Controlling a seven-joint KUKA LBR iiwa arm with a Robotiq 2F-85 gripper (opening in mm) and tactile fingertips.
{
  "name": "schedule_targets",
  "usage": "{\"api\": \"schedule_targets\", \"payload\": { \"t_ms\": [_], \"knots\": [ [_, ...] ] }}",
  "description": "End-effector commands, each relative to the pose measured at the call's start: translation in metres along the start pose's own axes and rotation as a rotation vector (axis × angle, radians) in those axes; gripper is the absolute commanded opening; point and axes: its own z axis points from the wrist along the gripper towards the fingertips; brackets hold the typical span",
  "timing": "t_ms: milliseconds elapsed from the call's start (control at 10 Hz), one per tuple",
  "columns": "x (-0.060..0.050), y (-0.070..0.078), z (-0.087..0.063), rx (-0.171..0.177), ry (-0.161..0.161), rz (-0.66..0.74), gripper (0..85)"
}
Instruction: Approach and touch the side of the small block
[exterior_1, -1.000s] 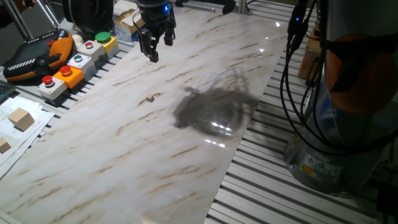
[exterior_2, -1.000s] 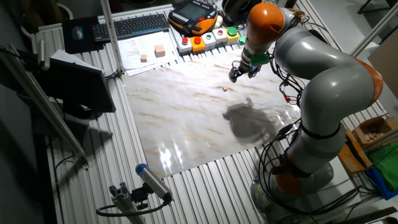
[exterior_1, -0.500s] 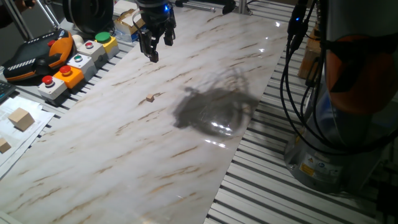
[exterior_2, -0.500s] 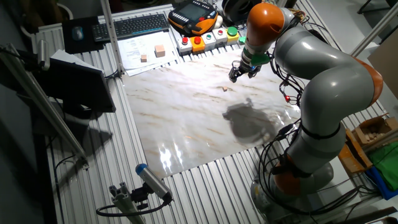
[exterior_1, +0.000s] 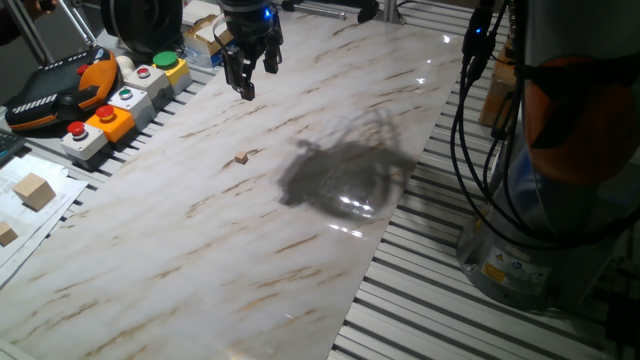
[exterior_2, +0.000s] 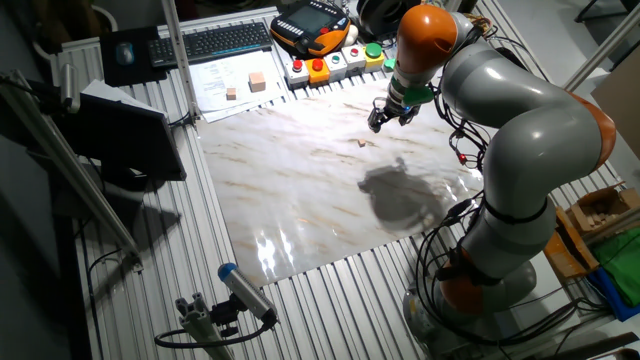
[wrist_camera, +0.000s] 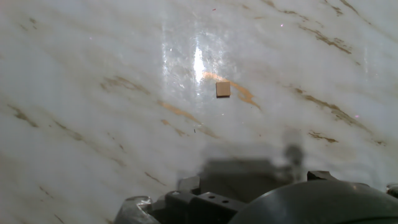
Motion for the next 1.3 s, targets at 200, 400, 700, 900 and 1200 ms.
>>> {"api": "schedule_targets", "payload": {
  "t_ms": [200, 400, 700, 900, 1200],
  "knots": [
    [0.000, 0.003, -0.003, 0.054, -0.001, 0.086, 0.7],
    [0.001, 0.005, -0.004, 0.057, 0.002, 0.088, 0.7],
    [0.000, 0.005, -0.004, 0.053, 0.004, 0.088, 0.7],
    [-0.001, 0.003, -0.001, 0.042, 0.011, 0.087, 0.7],
    [-0.005, 0.001, 0.008, 0.034, 0.005, 0.089, 0.7]
  ]
}}
